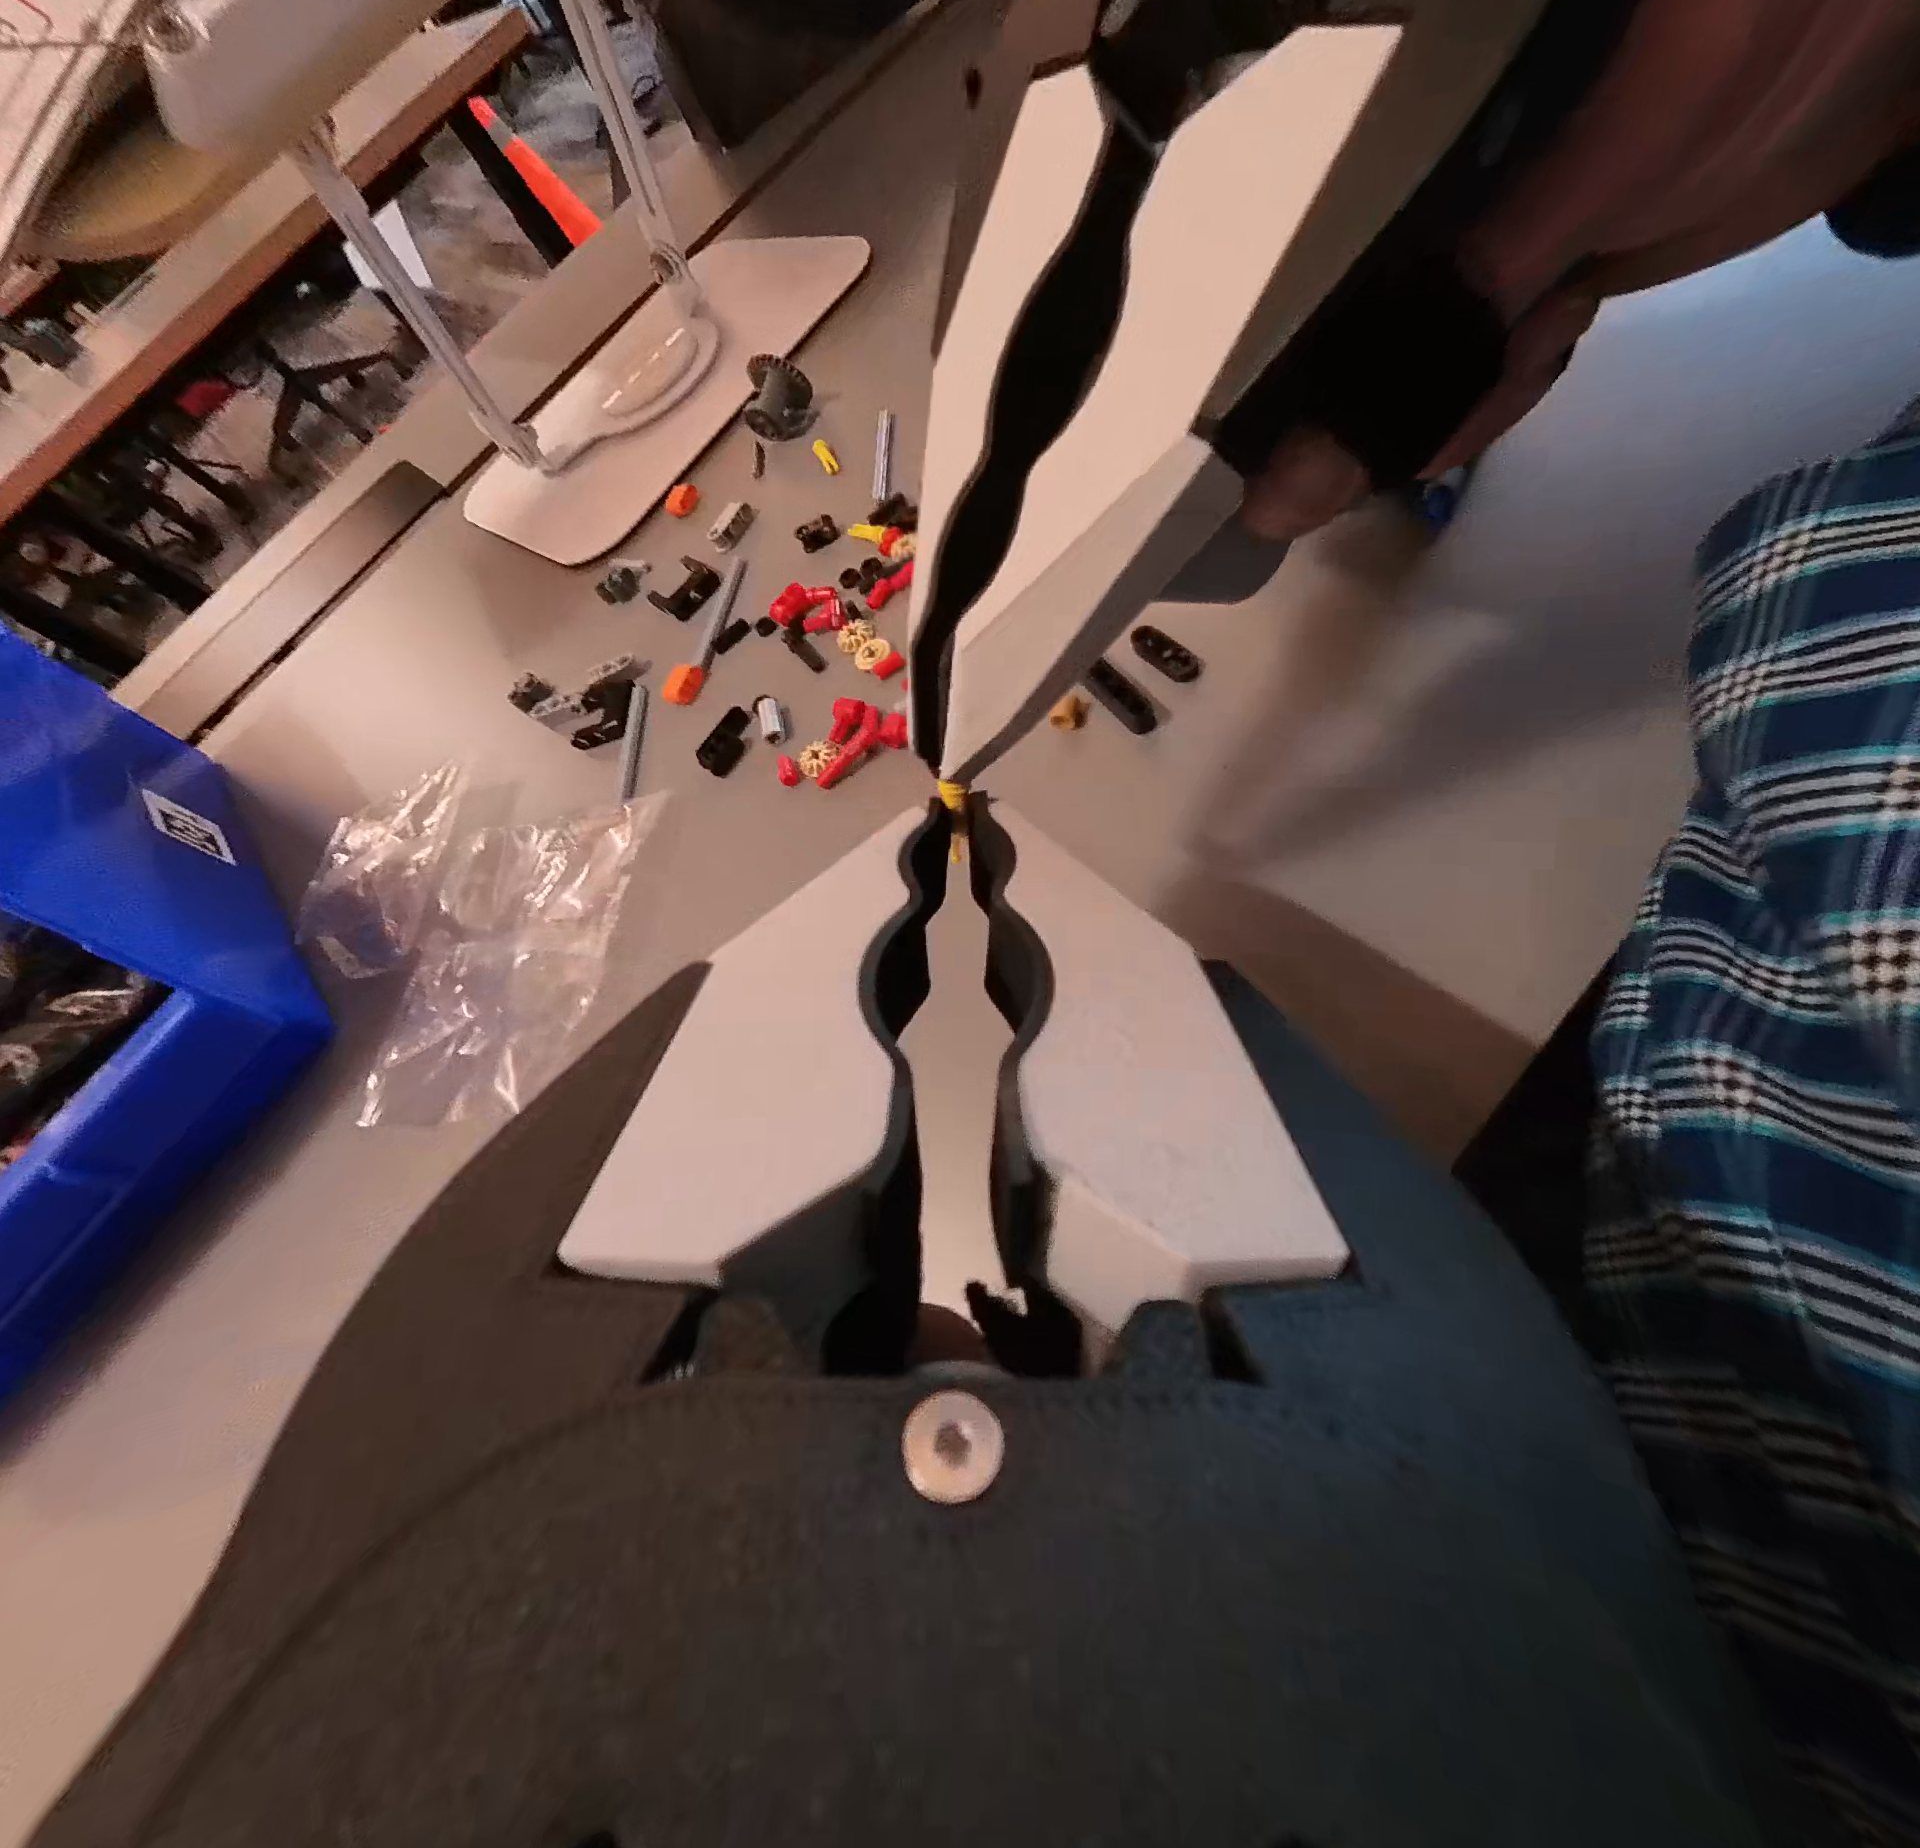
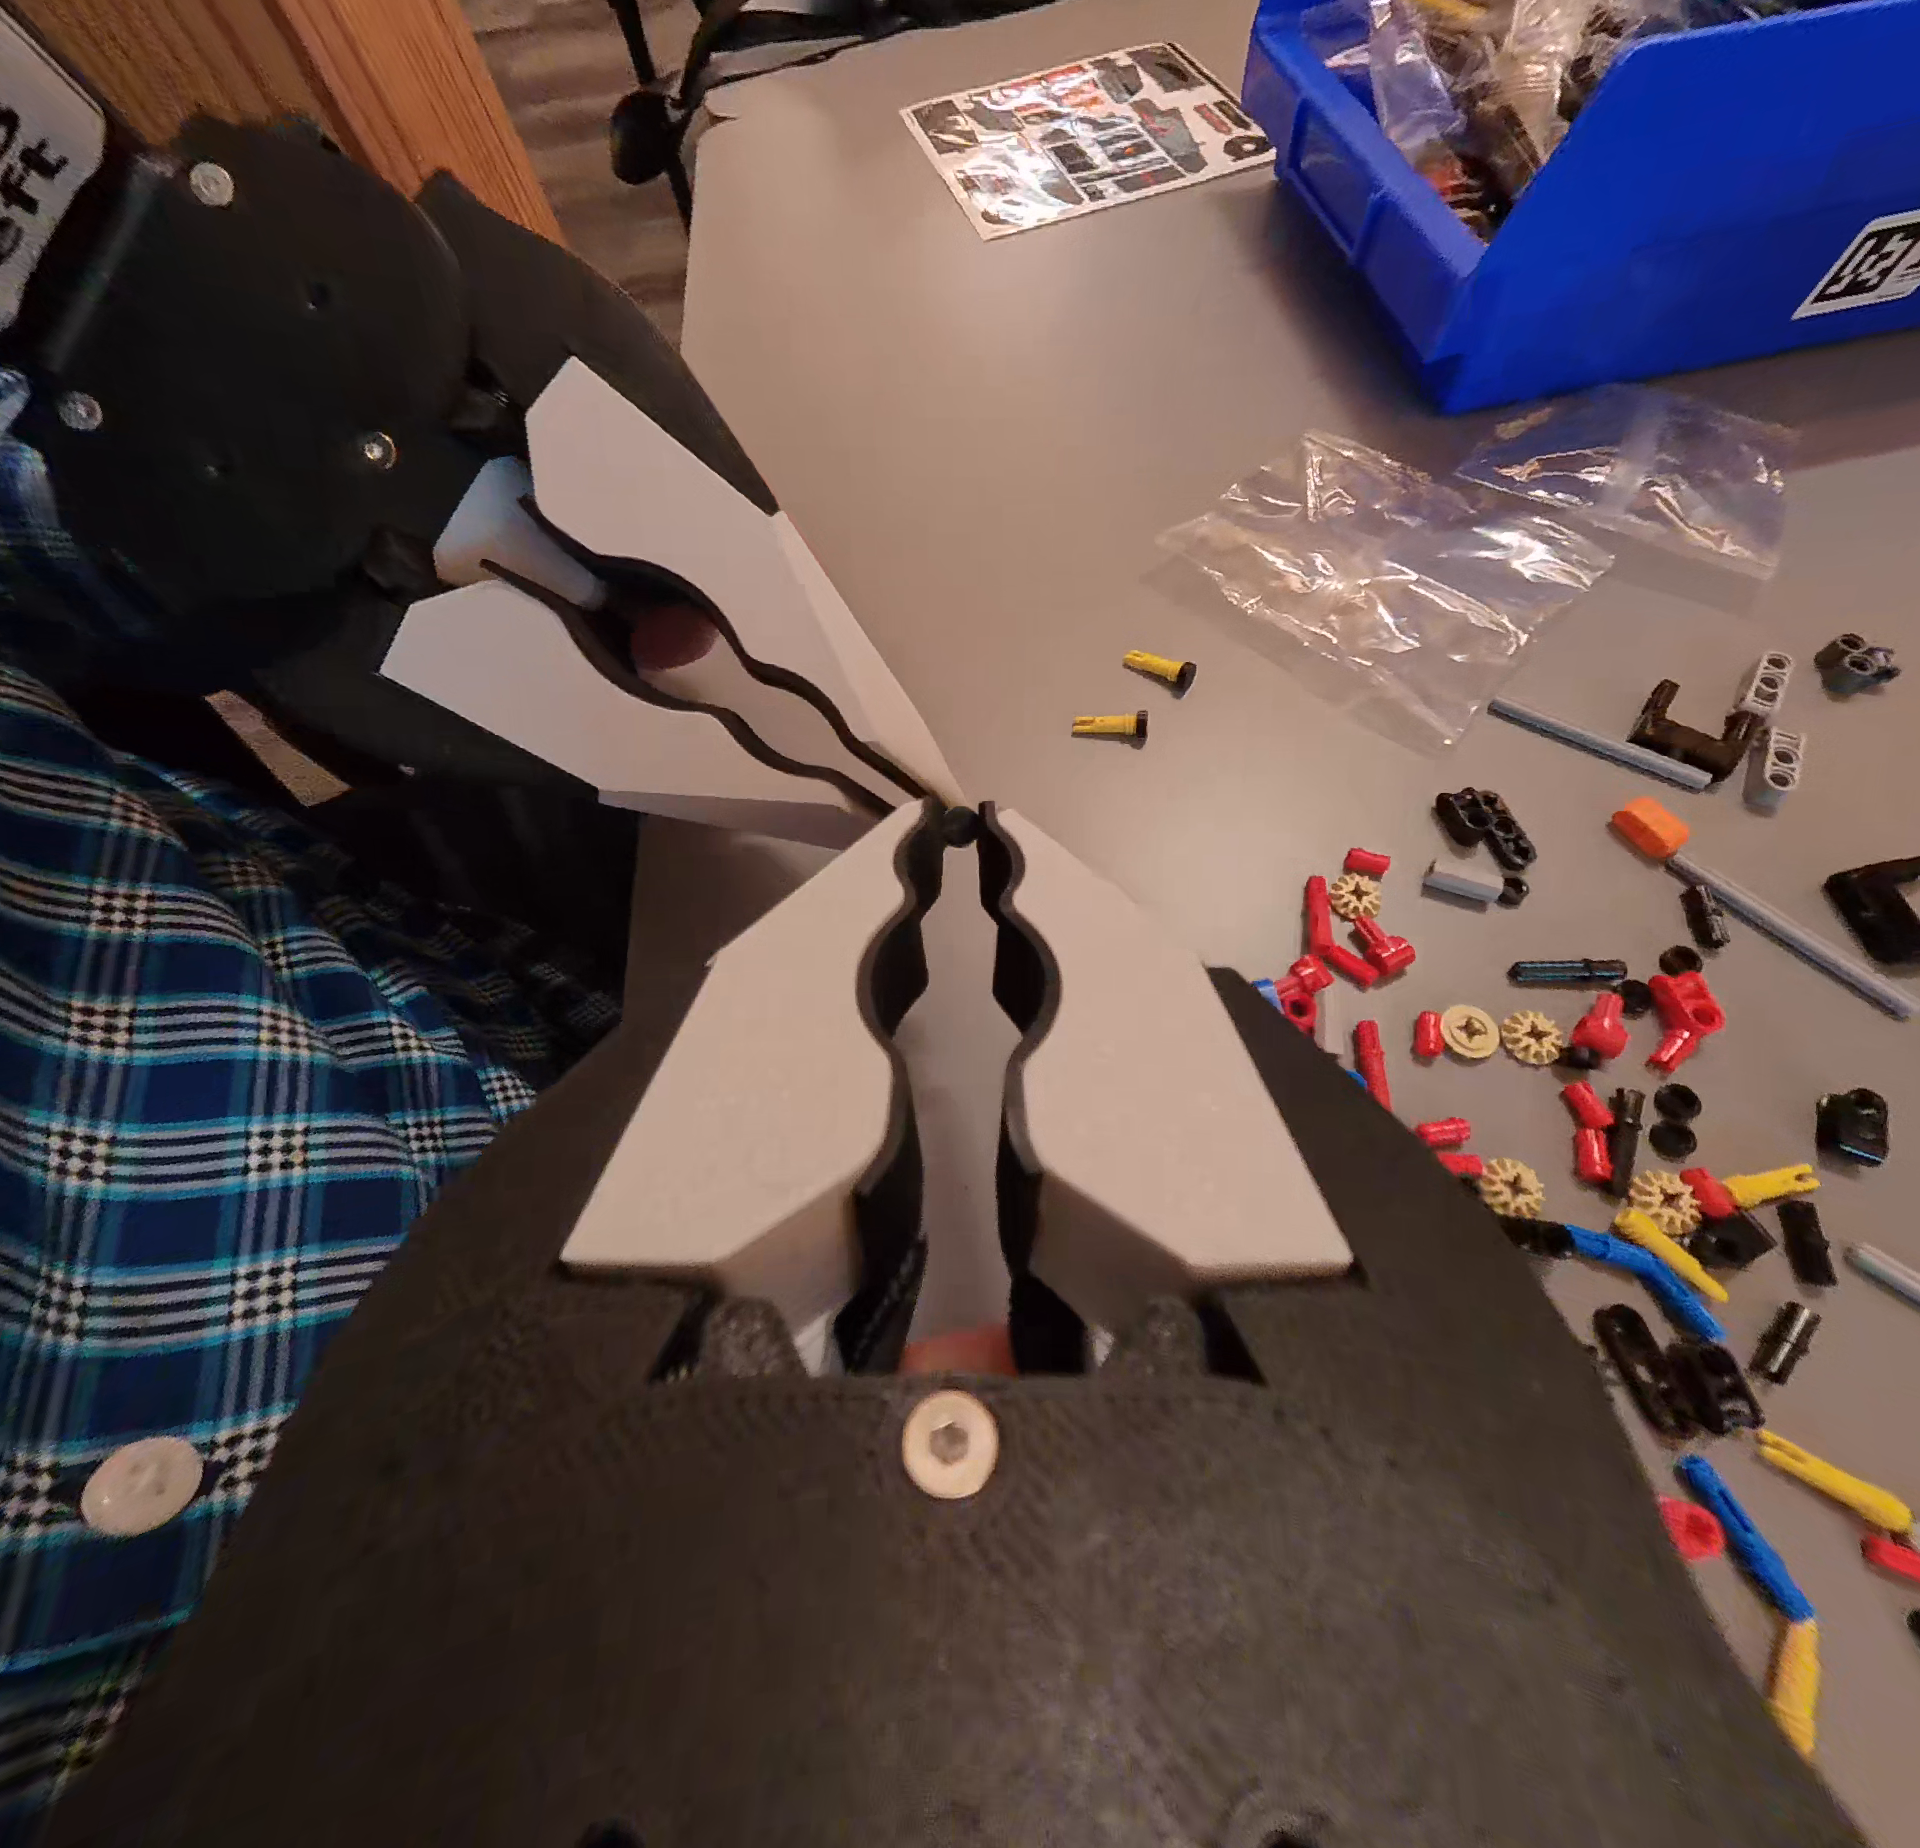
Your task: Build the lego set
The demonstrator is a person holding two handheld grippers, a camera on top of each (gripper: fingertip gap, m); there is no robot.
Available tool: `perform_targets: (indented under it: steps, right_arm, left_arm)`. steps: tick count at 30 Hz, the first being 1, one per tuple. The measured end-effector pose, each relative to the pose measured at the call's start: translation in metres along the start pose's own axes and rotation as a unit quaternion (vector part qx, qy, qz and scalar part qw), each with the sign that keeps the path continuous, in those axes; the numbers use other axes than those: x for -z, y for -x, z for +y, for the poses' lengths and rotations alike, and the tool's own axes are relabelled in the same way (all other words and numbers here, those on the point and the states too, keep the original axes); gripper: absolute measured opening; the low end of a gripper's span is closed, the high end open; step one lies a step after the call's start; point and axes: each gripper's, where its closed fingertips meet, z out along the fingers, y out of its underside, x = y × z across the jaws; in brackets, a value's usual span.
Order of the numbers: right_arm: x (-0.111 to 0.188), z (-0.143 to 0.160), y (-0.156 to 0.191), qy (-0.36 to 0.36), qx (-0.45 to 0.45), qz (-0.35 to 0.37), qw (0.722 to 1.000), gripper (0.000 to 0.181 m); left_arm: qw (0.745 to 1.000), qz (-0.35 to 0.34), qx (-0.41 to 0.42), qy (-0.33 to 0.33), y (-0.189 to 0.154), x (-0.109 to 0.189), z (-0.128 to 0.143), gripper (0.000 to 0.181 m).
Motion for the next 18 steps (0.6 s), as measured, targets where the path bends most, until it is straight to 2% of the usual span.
perform_targets:
  steps: [1, 8, 18]
  right_arm:
    - [-0.001, 0.001, 0.001, 0.001, 0.006, 0.007, 1.000, 0.004]
    - [-0.004, 0.009, 0.004, 0.005, 0.012, 0.043, 0.999, 0.004]
    - [-0.011, 0.036, 0.003, 0.012, -0.143, 0.034, 0.989, 0.004]
  left_arm:
    - [1.000, 0.002, 0.006, 0.002, -0.002, 0.000, 0.001, 0.000]
    - [0.999, 0.020, 0.041, 0.011, -0.008, -0.001, 0.007, 0.000]
    - [0.990, 0.067, 0.076, 0.097, -0.025, -0.011, 0.027, 0.001]
